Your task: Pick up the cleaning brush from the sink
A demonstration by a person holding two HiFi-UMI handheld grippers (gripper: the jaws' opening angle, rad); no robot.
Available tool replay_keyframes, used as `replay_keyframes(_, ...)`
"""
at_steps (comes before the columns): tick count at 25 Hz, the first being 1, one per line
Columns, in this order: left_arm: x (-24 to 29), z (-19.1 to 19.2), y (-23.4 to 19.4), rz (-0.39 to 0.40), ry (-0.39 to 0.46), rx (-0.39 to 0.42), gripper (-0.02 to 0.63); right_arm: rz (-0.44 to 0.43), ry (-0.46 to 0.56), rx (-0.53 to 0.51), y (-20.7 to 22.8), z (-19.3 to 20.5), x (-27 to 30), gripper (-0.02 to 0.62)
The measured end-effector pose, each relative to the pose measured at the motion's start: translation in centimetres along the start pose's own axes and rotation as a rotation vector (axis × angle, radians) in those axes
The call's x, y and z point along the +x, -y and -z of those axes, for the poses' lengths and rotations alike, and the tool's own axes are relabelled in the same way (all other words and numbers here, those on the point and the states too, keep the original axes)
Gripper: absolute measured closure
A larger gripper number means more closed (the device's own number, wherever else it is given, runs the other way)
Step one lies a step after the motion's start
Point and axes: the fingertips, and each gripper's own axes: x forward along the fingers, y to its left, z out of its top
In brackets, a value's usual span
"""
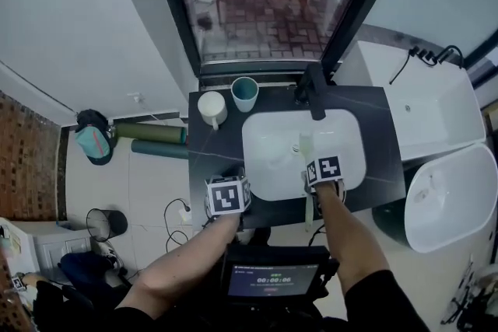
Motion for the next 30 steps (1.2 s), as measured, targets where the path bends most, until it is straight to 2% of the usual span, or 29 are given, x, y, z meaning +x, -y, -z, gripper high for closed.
replay_keyframes(8, 4.1, -0.4, -0.8, -0.009, 0.014, 0.011, 0.537, 0.043, -0.131, -0.048, 1.3, 0.0, 6.0, 0.447)
replay_keyframes(14, 5.1, 0.3, -0.9, 0.011, 0.022, -0.009, 0.537, 0.123, -0.201, -0.063, 2.2, 0.5, 8.3, 0.453)
replay_keyframes(16, 5.4, 0.5, -1.2, 0.015, 0.026, -0.011, 0.537, 0.136, -0.192, -0.079, 2.3, -0.1, 9.0, 0.503)
replay_keyframes(24, 4.5, 0.3, -1.1, 0.037, 0.056, -0.014, 0.537, 0.174, -0.161, -0.034, 3.2, -0.4, 7.8, 0.561)
replay_keyframes(27, 2.0, -0.4, -0.7, 0.053, 0.068, -0.020, 0.537, 0.144, -0.093, -0.039, 1.9, -1.2, 4.9, 0.563)
replay_keyframes(30, -3.0, -1.1, -0.2, 0.081, 0.102, -0.012, 0.537, 0.123, -0.049, -0.023, -0.7, -0.5, 0.0, 0.568)
